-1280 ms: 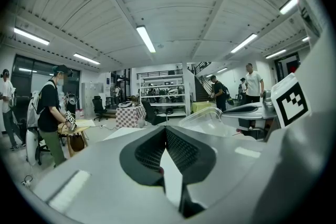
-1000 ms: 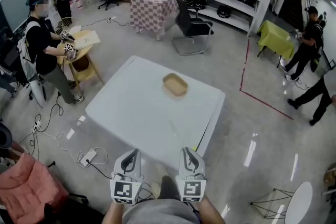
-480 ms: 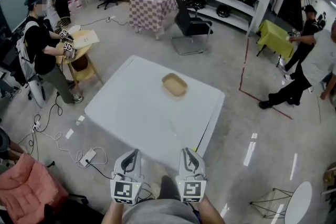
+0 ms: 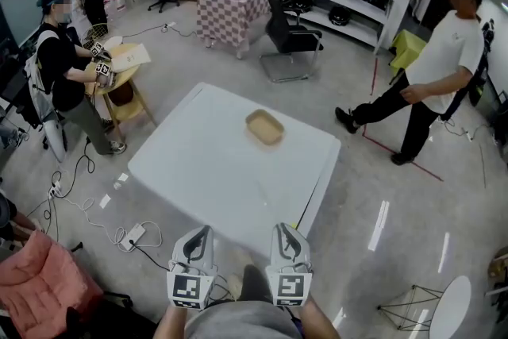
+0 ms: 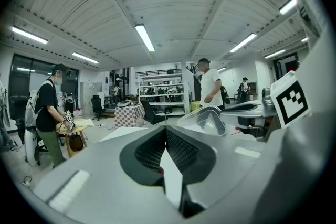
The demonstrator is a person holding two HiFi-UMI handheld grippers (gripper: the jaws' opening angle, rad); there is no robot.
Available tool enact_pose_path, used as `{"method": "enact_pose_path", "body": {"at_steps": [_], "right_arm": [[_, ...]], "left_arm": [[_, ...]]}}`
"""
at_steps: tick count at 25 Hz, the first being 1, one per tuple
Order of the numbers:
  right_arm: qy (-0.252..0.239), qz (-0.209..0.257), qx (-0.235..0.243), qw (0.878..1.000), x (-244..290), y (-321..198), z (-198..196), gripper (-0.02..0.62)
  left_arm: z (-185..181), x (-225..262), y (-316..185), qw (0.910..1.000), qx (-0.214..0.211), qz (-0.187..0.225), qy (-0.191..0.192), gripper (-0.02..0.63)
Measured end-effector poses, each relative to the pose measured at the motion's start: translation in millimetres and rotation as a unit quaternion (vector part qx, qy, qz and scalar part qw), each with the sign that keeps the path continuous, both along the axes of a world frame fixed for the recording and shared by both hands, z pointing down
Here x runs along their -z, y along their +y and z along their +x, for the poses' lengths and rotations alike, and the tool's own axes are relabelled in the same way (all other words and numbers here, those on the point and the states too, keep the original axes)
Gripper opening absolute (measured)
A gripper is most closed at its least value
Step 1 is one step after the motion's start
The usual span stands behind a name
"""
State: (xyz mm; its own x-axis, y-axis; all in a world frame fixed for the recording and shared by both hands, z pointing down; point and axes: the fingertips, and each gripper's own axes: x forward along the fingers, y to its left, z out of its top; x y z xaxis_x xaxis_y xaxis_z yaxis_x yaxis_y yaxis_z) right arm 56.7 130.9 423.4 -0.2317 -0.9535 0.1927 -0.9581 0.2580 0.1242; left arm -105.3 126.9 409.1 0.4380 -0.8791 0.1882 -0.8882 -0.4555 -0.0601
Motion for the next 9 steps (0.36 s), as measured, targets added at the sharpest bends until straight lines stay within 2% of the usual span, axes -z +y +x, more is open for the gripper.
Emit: {"method": "enact_pose_path", "body": {"at_steps": [9], "right_arm": [[0.001, -0.001, 0.004, 1.0, 5.1, -2.5, 10.4, 0.031]], "left_arm": [[10.6, 6.8, 0.0, 1.0, 0.005, 0.001, 0.005, 0.012]]}}
